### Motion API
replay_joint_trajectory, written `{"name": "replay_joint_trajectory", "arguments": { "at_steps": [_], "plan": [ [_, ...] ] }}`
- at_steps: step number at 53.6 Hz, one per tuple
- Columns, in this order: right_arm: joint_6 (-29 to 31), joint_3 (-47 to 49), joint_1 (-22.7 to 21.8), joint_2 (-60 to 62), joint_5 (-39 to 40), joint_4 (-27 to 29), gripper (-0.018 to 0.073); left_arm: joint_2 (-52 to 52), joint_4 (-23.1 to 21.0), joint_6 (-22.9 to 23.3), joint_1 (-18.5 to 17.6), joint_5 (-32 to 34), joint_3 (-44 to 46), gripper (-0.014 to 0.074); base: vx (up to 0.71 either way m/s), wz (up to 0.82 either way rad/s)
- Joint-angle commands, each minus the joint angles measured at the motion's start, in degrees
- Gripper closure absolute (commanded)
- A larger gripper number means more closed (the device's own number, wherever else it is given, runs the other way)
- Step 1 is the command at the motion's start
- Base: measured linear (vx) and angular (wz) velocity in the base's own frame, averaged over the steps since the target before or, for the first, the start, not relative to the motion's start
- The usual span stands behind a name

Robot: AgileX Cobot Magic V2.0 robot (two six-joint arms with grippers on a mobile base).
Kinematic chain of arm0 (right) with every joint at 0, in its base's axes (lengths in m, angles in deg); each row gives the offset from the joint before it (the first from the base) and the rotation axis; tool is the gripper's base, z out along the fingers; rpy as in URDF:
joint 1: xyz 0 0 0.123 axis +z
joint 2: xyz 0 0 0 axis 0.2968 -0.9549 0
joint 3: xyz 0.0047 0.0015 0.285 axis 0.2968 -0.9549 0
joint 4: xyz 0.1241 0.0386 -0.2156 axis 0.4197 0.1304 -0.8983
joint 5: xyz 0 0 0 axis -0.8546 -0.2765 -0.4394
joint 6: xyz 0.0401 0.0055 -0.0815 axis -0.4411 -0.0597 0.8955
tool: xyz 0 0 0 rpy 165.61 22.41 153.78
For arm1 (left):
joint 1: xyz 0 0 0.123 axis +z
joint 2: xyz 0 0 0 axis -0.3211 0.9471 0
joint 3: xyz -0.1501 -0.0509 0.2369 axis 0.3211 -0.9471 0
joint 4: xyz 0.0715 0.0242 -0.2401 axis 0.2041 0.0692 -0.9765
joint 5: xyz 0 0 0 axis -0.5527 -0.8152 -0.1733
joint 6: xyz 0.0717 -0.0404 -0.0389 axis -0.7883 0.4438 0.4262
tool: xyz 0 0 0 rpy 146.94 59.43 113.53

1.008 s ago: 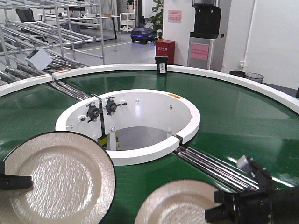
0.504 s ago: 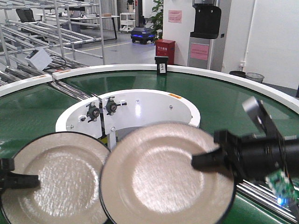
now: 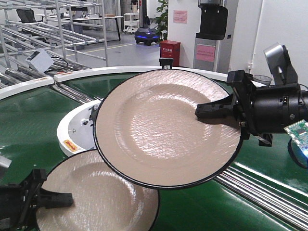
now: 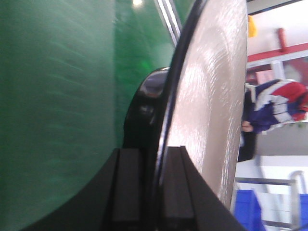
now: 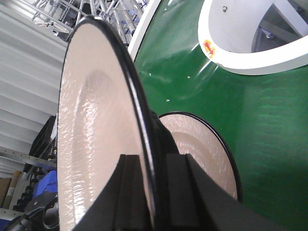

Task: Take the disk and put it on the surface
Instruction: 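Lift both plates upright off the conveyor with both grippers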

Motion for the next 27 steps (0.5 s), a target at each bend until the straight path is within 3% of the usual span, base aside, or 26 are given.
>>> {"name": "replay_joint_trajectory", "arguments": {
  "at_steps": [1, 9, 27],
  "plan": [
    [-1.09, 2.22, -0.26, 1.88, 2.49, 6.53, 0.0567, -2.24, -10.32, 1.01, -1.32, -1.97, 1.65, 0.0598, 0.00, 0.00],
    [-0.82, 2.22, -0.26, 1.88, 2.49, 6.44, 0.0567, -2.24, -13.30, 0.95, -1.97, -2.32, 1.65, 0.0598, 0.00, 0.00],
    [-0.83, 2.22, -0.26, 1.88, 2.69, 6.44, 0.0567, -2.24, -13.12, 0.95, -1.97, -2.49, 1.65, 0.0598, 0.00, 0.00]
  ]
}}
